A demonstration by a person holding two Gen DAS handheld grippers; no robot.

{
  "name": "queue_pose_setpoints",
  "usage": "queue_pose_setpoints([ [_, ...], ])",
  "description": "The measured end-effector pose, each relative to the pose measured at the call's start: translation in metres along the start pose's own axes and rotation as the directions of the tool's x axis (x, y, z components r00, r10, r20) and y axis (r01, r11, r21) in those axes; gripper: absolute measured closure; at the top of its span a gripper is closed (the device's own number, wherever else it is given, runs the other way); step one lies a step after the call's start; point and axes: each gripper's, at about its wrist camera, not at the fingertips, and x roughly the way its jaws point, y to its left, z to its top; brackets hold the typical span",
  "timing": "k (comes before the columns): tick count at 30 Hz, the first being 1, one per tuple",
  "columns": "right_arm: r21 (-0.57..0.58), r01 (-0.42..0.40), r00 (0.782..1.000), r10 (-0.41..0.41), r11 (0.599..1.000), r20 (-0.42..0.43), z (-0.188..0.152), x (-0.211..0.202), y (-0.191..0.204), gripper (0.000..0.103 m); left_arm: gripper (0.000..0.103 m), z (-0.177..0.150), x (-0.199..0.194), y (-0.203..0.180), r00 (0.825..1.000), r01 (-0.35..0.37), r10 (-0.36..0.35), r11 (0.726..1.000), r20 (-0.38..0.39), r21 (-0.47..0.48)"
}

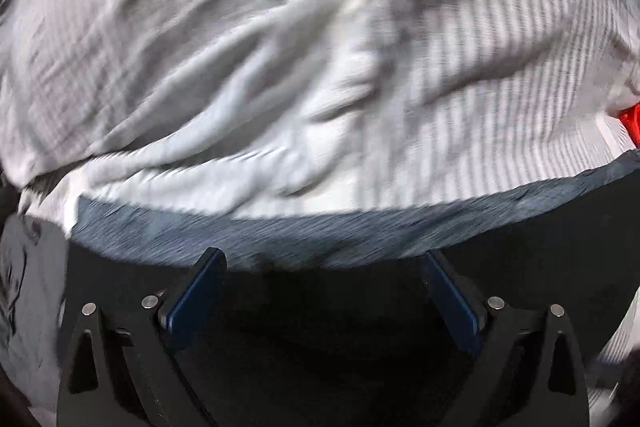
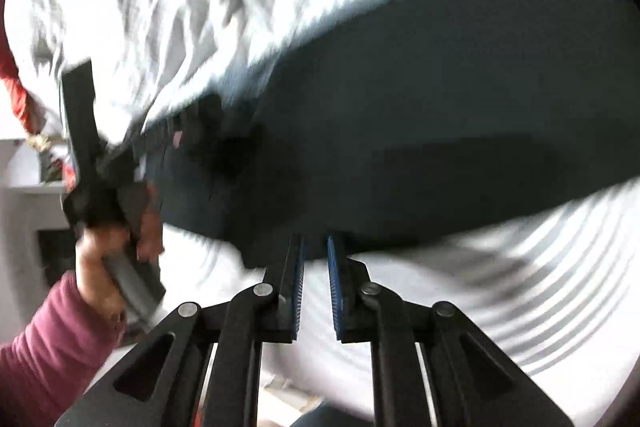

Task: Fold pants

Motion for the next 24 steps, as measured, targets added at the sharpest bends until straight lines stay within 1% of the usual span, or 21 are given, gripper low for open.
queue_pose_setpoints([
  [2, 0.033, 0.07, 0.996, -0.072, 0.997, 0.055, 0.025, -0.012, -0.017, 0.09, 0.004, 0.007, 0.004, -0.014, 1.0, 0.021, -0.021, 1.0, -0.007, -0.015],
  [4, 0.068, 0.094, 0.992, -0.099, 0.993, 0.084, 0.044, -0.019, -0.029, 0.09, 0.004, 0.012, 0.007, -0.025, 0.999, 0.042, -0.043, 0.998, -0.017, -0.039],
  [6, 0.081, 0.121, 0.986, -0.129, 0.989, 0.103, 0.06, -0.023, -0.043, 0.089, 0.004, 0.014, 0.011, -0.036, 0.998, 0.048, -0.05, 0.998, -0.03, -0.046],
  [8, 0.079, 0.156, 0.981, -0.163, 0.985, 0.106, 0.069, -0.022, -0.048, 0.081, 0.004, 0.013, 0.018, -0.047, 0.999, 0.025, -0.026, 0.999, -0.044, -0.023],
  [10, 0.089, 0.188, 0.976, -0.196, 0.978, 0.092, 0.069, -0.018, -0.064, 0.078, 0.004, 0.009, 0.029, -0.051, 0.998, 0.002, -0.002, 1.0, -0.066, -0.012],
  [11, 0.104, 0.186, 0.977, -0.195, 0.977, 0.085, 0.066, -0.016, -0.073, 0.078, 0.004, 0.008, 0.033, -0.051, 0.997, 0.004, -0.005, 1.0, -0.074, -0.022],
  [12, 0.126, 0.14, 0.984, -0.152, 0.982, 0.095, 0.064, -0.018, -0.083, 0.079, 0.004, 0.006, 0.036, -0.049, 0.997, 0.021, -0.025, 0.999, -0.075, -0.047],
  [13, 0.151, 0.103, 0.987, -0.12, 0.983, 0.107, 0.062, -0.021, -0.094, 0.082, 0.004, 0.006, 0.038, -0.045, 0.996, 0.033, -0.039, 0.997, -0.076, -0.075],
  [14, 0.168, 0.093, 0.987, -0.113, 0.981, 0.111, 0.061, -0.024, -0.101, 0.083, 0.004, 0.006, 0.04, -0.042, 0.996, 0.036, -0.044, 0.995, -0.082, -0.091],
  [17, 0.213, 0.059, 0.989, -0.086, 0.975, 0.122, 0.055, -0.04, -0.124, 0.083, 0.004, 0.008, 0.04, -0.042, 0.996, 0.019, -0.027, 0.996, -0.091, -0.085],
  [18, 0.222, 0.06, 0.989, -0.088, 0.973, 0.121, 0.052, -0.046, -0.129, 0.083, 0.004, 0.01, 0.039, -0.041, 0.995, 0.009, -0.017, 0.997, -0.094, -0.077],
  [19, 0.227, 0.061, 0.988, -0.091, 0.972, 0.122, 0.051, -0.05, -0.132, 0.08, 0.004, 0.012, 0.037, -0.043, 0.995, -0.003, -0.004, 0.998, -0.1, -0.069],
  [21, 0.238, 0.074, 0.987, -0.106, 0.968, 0.124, 0.045, -0.06, -0.136, 0.08, 0.004, 0.018, 0.033, -0.047, 0.994, -0.023, 0.016, 0.998, -0.111, -0.064],
  [24, 0.242, 0.101, 0.981, -0.137, 0.965, 0.136, 0.04, -0.08, -0.149, 0.076, 0.004, 0.023, 0.019, -0.053, 0.994, -0.012, 0.005, 0.997, -0.106, -0.07],
])
